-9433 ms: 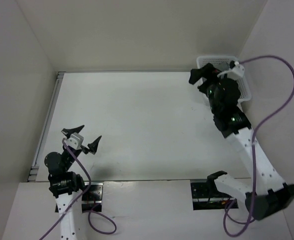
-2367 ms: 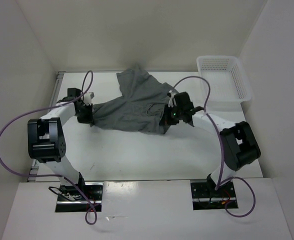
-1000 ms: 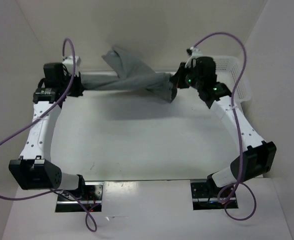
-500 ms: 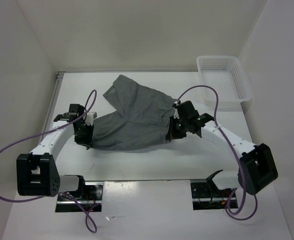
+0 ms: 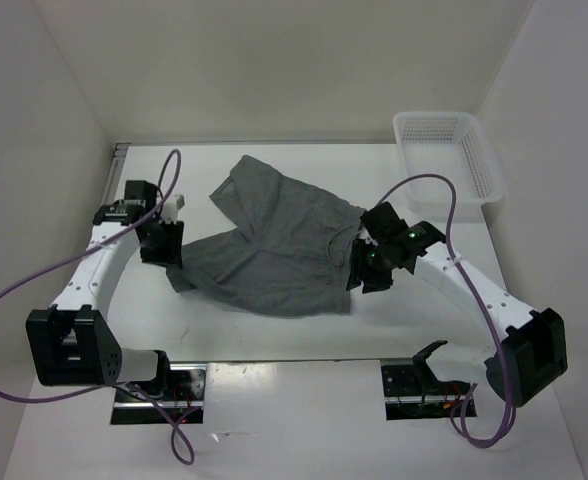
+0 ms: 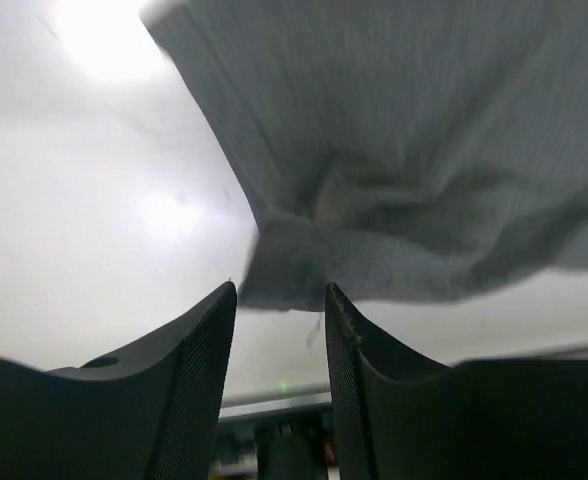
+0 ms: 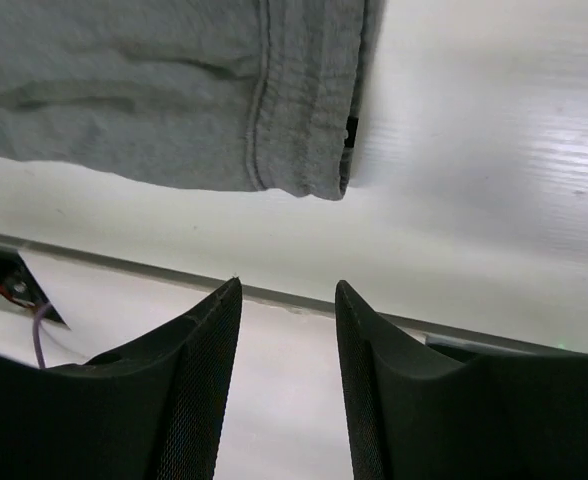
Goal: Fold and stack the shorts
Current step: Flatten the shorts out
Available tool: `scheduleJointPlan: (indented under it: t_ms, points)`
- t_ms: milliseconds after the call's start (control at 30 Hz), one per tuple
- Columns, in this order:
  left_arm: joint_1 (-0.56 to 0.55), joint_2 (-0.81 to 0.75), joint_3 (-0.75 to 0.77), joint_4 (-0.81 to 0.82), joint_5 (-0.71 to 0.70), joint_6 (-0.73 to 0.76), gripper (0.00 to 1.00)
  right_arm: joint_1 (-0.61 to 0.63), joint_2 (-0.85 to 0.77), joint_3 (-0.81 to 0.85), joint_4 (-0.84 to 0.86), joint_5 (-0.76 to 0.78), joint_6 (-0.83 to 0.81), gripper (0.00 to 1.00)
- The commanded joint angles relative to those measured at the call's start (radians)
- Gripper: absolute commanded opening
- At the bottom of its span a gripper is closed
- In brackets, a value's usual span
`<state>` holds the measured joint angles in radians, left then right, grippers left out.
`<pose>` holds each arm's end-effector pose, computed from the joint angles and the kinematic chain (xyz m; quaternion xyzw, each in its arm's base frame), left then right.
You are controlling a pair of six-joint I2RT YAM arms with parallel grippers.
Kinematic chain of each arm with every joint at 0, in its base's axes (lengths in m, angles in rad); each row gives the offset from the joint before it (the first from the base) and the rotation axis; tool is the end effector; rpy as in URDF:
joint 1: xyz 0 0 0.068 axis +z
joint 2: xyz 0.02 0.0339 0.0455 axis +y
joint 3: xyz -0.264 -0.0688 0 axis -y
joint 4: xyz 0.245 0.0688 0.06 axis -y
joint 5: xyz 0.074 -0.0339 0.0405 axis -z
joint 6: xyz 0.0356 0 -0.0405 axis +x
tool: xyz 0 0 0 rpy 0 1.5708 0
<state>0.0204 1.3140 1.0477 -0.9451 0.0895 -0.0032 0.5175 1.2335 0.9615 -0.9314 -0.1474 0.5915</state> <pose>0.2436 0.0018 0.2598 -0.0036 0.9829 -0.0425 0.1789 0.1921 0.1153 0.2527 0.0228 0.9803 0.1575 0.1168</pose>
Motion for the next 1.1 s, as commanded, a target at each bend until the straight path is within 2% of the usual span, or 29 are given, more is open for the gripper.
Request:
scheduleJointPlan:
  t_ms: [0, 33, 133, 167, 267, 300, 400, 433, 533, 567, 667, 767, 900, 1067]
  points:
    - [0.035, 0.053, 0.130, 0.095, 0.007, 0.003, 0.49, 0.006, -0.045, 0.118, -0.116, 0.121, 0.039, 0.48]
    - [0.035, 0.062, 0.152, 0.095, 0.016, 0.003, 0.49, 0.006, -0.034, 0.118, -0.107, 0.121, 0.039, 0.48]
    - [0.035, 0.073, 0.210, -0.070, 0.047, 0.003, 0.49, 0.042, -0.013, 0.089, -0.002, 0.069, 0.065, 0.48]
    - [0.035, 0.073, 0.210, -0.177, 0.032, 0.003, 0.49, 0.074, 0.001, 0.089, 0.058, 0.069, 0.076, 0.48]
    - [0.035, 0.073, 0.170, -0.331, -0.017, 0.003, 0.49, 0.101, 0.017, 0.077, 0.133, 0.069, 0.091, 0.48]
    - [0.044, 0.061, 0.123, -0.305, -0.026, 0.003, 0.49, 0.110, 0.030, 0.065, 0.190, 0.080, 0.091, 0.47]
    - [0.053, 0.037, 0.049, -0.028, 0.011, 0.003, 0.50, 0.110, 0.050, 0.017, 0.299, 0.092, 0.076, 0.38]
    - [0.053, 0.047, 0.010, 0.124, 0.027, 0.003, 0.50, 0.110, 0.070, 0.017, 0.315, 0.103, 0.076, 0.36]
    - [0.053, 0.118, -0.020, 0.418, -0.006, 0.003, 0.48, 0.110, 0.125, -0.001, 0.336, 0.126, 0.039, 0.34]
    - [0.053, 0.145, -0.020, 0.457, -0.020, 0.003, 0.45, 0.110, 0.126, -0.018, 0.336, 0.126, 0.039, 0.34]
    - [0.075, 0.258, 0.023, 0.477, -0.002, 0.003, 0.43, 0.119, 0.138, -0.090, 0.397, 0.138, 0.068, 0.34]
    - [0.099, 0.359, 0.063, 0.431, 0.007, 0.003, 0.43, 0.119, 0.138, -0.133, 0.437, 0.149, 0.099, 0.34]
    - [0.113, 0.378, 0.054, 0.443, 0.059, 0.003, 0.43, 0.128, 0.138, -0.159, 0.471, 0.158, 0.123, 0.34]
    - [0.113, 0.401, 0.034, 0.457, 0.049, 0.003, 0.44, 0.128, 0.149, -0.178, 0.482, 0.149, 0.133, 0.34]
